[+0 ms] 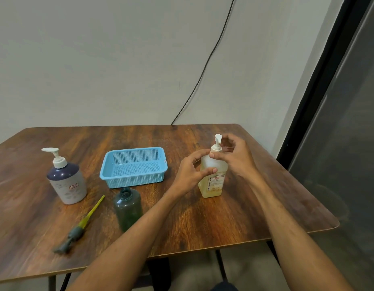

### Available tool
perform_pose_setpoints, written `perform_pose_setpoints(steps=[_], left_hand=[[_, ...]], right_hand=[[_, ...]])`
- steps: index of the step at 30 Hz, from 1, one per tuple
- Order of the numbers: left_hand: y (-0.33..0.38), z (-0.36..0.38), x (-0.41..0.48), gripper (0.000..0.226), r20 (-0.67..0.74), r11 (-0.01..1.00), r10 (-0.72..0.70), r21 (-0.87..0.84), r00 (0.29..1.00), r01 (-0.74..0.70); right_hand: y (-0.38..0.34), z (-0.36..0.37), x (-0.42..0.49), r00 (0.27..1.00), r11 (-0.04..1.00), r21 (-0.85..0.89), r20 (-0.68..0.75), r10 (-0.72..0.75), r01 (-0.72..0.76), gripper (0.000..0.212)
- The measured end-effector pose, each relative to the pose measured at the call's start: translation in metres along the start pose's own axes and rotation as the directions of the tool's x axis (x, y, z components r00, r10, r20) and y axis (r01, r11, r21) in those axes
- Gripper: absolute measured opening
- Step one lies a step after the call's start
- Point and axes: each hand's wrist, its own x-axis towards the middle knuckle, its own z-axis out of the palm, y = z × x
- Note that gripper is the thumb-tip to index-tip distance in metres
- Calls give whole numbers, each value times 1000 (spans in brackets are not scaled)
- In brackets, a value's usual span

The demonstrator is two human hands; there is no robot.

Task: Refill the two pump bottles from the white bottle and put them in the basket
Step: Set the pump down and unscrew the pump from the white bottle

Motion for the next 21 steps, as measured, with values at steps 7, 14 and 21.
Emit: perform_pose_setpoints(steps=[7, 14, 21], left_hand=[[1, -1, 0, 60, 13, 1000, 6, -22, 1000, -6], [0, 0, 0, 58, 5, 1000, 3, -10, 1000, -2], [-1, 0, 1, 59, 16, 1000, -5, 6, 1000, 5]], right_hand=[[-6, 7, -3, 998, 997, -59, -47, -48, 45, 42], [-7, 12, -5, 994, 992, -120, -90, -56, 45, 33], [-1, -6, -2, 989, 987, 139, 132, 64, -82, 36]])
